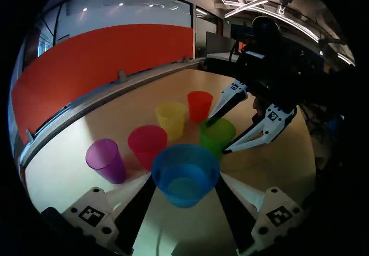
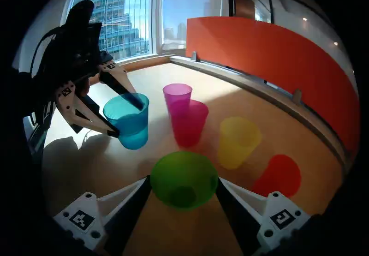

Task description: Pour water

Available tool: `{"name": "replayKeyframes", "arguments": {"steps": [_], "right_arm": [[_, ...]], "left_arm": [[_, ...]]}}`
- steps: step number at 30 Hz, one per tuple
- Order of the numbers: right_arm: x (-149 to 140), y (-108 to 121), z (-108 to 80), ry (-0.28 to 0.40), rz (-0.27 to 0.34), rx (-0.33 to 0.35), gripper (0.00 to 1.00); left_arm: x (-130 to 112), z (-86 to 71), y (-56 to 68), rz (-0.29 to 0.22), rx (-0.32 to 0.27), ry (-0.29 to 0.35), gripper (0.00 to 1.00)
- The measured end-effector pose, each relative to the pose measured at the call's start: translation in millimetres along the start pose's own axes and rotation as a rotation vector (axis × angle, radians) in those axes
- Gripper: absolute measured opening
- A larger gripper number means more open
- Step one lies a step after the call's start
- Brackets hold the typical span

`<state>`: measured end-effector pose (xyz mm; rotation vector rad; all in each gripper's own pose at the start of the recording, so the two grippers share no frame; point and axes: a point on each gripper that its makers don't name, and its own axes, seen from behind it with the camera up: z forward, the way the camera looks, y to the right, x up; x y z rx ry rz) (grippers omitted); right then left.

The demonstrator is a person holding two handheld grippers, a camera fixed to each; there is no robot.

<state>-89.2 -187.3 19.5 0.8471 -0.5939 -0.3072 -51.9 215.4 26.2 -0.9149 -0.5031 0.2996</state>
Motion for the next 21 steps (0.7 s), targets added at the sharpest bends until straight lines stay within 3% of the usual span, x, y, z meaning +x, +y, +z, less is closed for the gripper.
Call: {"name": "replayKeyframes", "arguments": {"steps": [5, 12, 21], "right_arm": [[-2, 2, 2.9, -0.002, -0.003, -0.009, 0.99], [-3, 3, 5.7, -0.002, -0.007, -0.015, 0.92], [8, 2, -3.8, 0.034, 0.006, -0.026, 0.92]], "left_arm": [[2, -5.4, -4.1, -0.006, 0.012, 0.010, 0.85], [7, -9.5, -6.3, -0.007, 0.026, 0.025, 0.85], [18, -16.8, -9.2, -0.013, 0.048, 0.053, 0.85]]}}
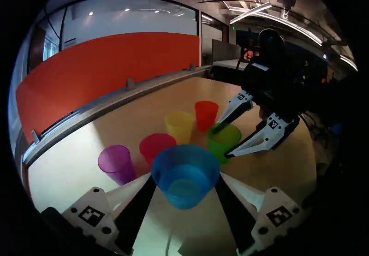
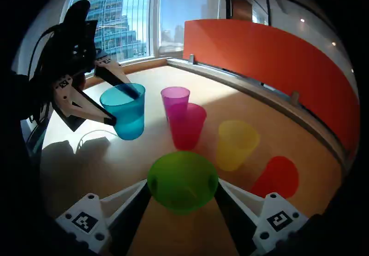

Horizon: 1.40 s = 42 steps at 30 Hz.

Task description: Pour water

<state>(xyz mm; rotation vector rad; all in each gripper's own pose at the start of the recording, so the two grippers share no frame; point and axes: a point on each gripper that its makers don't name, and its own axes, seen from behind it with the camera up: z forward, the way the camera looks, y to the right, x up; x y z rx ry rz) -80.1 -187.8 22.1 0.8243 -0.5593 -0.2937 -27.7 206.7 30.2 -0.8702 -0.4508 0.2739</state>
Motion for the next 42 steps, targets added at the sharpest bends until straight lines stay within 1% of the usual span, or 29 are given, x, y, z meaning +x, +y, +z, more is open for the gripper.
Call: {"name": "replayKeyframes", "arguments": {"steps": [6, 12, 18, 27, 33, 42], "right_arm": [[20, 2, -13.9, 0.048, 0.010, -0.014, 0.92], [47, 2, -30.9, 0.113, 0.009, -0.029, 0.92], [72, 2, -48.4, 0.172, -0.004, -0.045, 0.91], [109, -4, -71.9, 0.265, -0.024, -0.052, 0.91], [126, -7, -82.7, 0.318, -0.023, -0.055, 0.92], [150, -12, -93.5, 0.399, -0.029, -0.059, 0.91]], "left_arm": [[15, -9.8, -3.7, -0.001, 0.021, 0.039, 0.85], [37, -22.8, -8.9, 0.005, 0.058, 0.095, 0.85], [58, -36.5, -13.5, -0.005, 0.085, 0.157, 0.85], [82, -55.6, -14.0, -0.013, 0.113, 0.232, 0.85], [95, -65.9, -14.2, -0.021, 0.125, 0.273, 0.85], [110, -77.6, -13.5, -0.021, 0.140, 0.316, 0.85]]}}
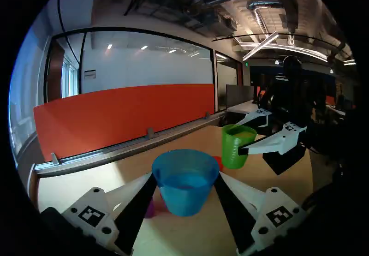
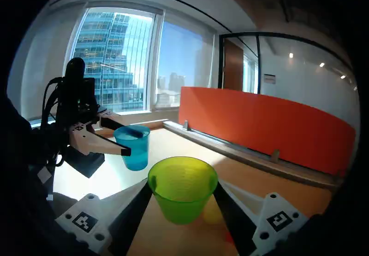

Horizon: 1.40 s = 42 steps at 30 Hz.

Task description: Pour water

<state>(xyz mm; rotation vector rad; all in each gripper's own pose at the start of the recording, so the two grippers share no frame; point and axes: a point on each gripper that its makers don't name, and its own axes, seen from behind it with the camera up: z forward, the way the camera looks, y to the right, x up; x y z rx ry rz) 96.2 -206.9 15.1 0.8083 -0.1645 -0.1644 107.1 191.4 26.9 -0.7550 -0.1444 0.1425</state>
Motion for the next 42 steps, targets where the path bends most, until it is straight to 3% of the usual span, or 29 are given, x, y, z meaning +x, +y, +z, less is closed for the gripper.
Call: {"name": "replayKeyframes", "arguments": {"steps": [21, 42], "right_arm": [[35, 5, 8.2, 0.107, 0.007, -0.013, 0.92], [43, 4, 10.0, 0.128, 0.000, 0.001, 0.91]], "left_arm": [[30, -6.9, -8.0, -0.026, 0.024, 0.085, 0.85], [54, -7.9, -17.3, 0.019, 0.042, 0.119, 0.85]]}}
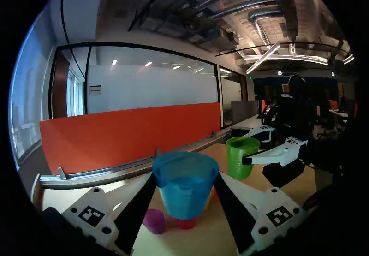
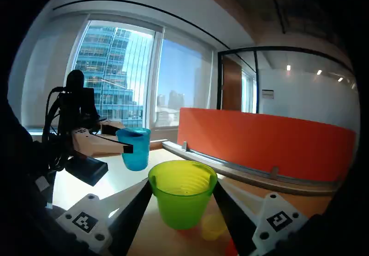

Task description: Pour water

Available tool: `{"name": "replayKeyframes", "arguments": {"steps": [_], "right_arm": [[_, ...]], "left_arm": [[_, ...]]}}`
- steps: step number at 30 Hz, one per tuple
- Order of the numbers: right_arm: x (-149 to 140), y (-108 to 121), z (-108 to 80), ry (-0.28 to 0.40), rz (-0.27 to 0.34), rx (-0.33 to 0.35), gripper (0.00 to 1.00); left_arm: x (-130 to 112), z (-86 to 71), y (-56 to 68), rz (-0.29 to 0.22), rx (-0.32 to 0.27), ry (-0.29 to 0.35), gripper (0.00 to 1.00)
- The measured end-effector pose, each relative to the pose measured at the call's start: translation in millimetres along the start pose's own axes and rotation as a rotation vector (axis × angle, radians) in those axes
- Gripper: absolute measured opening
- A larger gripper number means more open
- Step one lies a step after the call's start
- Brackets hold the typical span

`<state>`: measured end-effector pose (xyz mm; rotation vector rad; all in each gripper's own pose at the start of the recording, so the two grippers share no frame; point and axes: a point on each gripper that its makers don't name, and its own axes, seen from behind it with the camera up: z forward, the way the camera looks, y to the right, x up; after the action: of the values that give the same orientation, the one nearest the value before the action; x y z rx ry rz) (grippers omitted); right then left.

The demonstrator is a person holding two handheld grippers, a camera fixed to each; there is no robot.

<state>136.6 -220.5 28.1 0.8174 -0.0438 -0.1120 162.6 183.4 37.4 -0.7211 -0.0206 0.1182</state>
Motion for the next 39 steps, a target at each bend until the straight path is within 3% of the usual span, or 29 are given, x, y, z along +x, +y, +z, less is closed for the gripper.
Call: {"name": "replayKeyframes", "arguments": {"steps": [11, 39], "right_arm": [[-1, -14, 7.2, 0.004, 0.002, 0.036, 0.91], [-14, -53, 20.9, -0.006, 0.013, 0.145, 0.91]], "left_arm": [[15, -2.4, -2.5, 0.072, 0.019, 0.010, 0.85], [54, 7.5, 1.5, 0.318, 0.047, 0.012, 0.85]]}}
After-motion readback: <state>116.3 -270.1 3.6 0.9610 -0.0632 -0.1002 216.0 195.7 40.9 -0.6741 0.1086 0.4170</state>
